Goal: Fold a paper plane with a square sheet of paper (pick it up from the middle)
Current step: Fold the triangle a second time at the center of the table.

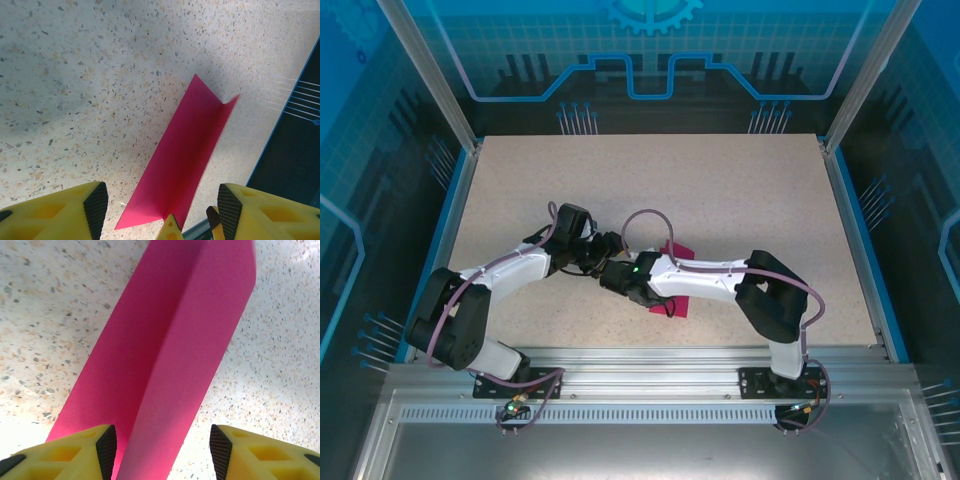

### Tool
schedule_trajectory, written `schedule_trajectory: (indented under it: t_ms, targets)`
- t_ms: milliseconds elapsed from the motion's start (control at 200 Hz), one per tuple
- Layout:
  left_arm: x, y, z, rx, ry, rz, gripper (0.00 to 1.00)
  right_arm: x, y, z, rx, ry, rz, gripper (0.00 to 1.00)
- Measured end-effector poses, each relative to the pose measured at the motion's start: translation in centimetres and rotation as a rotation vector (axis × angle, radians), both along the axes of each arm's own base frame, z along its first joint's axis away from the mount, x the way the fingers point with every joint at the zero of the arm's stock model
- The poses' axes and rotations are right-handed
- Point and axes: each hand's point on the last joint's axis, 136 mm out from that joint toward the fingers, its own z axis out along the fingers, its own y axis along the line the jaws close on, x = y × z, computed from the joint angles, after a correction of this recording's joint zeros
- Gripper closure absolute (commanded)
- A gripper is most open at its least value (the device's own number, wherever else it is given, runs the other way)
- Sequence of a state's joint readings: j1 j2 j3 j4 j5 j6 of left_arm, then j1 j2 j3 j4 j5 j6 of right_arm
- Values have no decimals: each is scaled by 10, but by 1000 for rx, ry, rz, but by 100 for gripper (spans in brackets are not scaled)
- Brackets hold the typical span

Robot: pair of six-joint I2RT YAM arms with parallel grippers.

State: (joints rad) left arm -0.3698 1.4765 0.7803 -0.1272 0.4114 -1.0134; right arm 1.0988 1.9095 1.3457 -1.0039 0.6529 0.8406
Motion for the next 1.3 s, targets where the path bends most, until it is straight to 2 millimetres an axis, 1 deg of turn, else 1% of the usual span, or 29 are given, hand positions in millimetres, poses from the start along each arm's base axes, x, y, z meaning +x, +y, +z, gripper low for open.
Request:
schedule_trajectory:
  t_ms: [70, 185, 340, 460, 510, 595, 700, 725, 795, 835, 930, 1030, 1165, 1300]
  targets:
    - [0, 0, 0, 0, 0, 0, 36, -1, -4, 0, -13, 4, -20, 45]
    - [0, 0, 0, 0, 0, 0, 36, -5, -9, 0, -26, 17, -33, 51]
    - [0, 0, 0, 0, 0, 0, 36, -10, -8, -3, -18, 48, -33, 56]
    - [0, 0, 0, 0, 0, 0, 36, -15, -9, -9, -18, 76, -19, 62]
    - [0, 0, 0, 0, 0, 0, 36, -17, -8, -10, -21, 80, -7, 67]
    - [0, 0, 0, 0, 0, 0, 36, -20, -5, -10, -23, 79, 5, 80]
    - [0, 0, 0, 0, 0, 0, 36, -21, -5, -9, -31, 71, 15, 89]
    - [0, 0, 0, 0, 0, 0, 36, -20, -6, -8, -36, 68, 14, 90]
    - [0, 0, 0, 0, 0, 0, 36, -19, -10, -6, -53, 56, 15, 98]
    - [0, 0, -1, 2, 0, -1, 36, -18, -11, -4, -59, 51, 17, 100]
    - [-3, 2, -5, 13, 10, 1, 36, -17, -12, 6, -31, 31, 28, 100]
    - [-5, 6, -9, 36, 15, 1, 37, -17, -15, 24, 18, 9, 42, 100]
    - [-8, 13, -6, 67, 6, 18, 37, -10, -19, 57, 118, -40, 41, 100]
    - [-10, 25, 7, 109, -39, 42, 36, -1, -25, 98, 255, -94, 36, 100]
